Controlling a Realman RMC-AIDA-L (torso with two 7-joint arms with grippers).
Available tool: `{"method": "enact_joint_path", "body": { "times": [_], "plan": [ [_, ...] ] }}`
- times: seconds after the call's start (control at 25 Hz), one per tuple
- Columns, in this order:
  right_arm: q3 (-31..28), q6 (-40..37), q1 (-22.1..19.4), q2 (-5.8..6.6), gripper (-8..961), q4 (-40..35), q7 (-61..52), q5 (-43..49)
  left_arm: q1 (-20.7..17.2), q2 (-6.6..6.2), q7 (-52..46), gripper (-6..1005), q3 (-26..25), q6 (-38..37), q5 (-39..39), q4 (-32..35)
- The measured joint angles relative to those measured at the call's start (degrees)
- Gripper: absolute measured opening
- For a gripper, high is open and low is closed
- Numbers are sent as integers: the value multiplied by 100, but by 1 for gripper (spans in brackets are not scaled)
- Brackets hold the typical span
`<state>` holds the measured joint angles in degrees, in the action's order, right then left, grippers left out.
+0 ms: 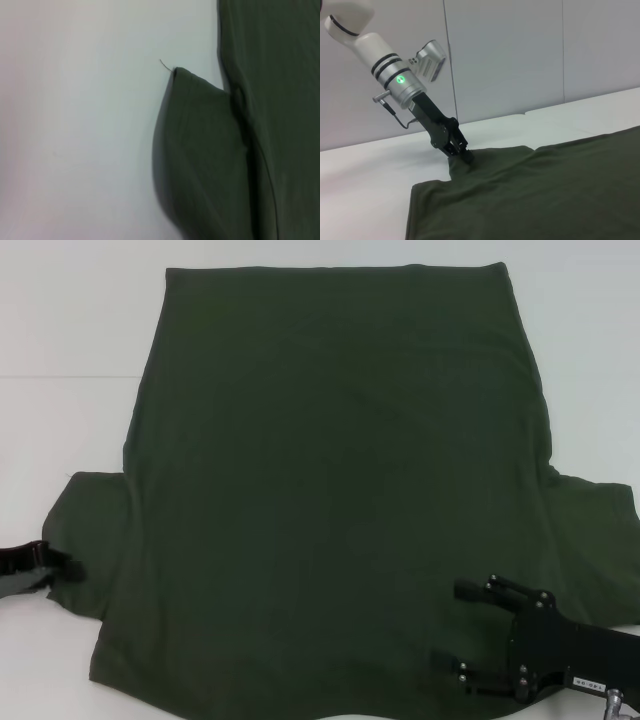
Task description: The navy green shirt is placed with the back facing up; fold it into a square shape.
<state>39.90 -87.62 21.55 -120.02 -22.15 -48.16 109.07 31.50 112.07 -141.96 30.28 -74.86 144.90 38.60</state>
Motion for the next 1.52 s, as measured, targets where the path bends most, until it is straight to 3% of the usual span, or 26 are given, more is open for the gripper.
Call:
{"method": "enact_joint_path", "body": {
  "times": [0.44,1.08,1.52],
  "plan": [
    [-4,5,18,-4,924,0,0,-14,33,-49,165,62,-4,-114,-32,31],
    [-26,10,16,-13,924,0,9,-27,147,-365,50,36,-23,-137,15,613],
    [-7,9,27,-12,925,7,16,-26,315,-348,-58,37,-5,-525,51,942]
  ]
}}
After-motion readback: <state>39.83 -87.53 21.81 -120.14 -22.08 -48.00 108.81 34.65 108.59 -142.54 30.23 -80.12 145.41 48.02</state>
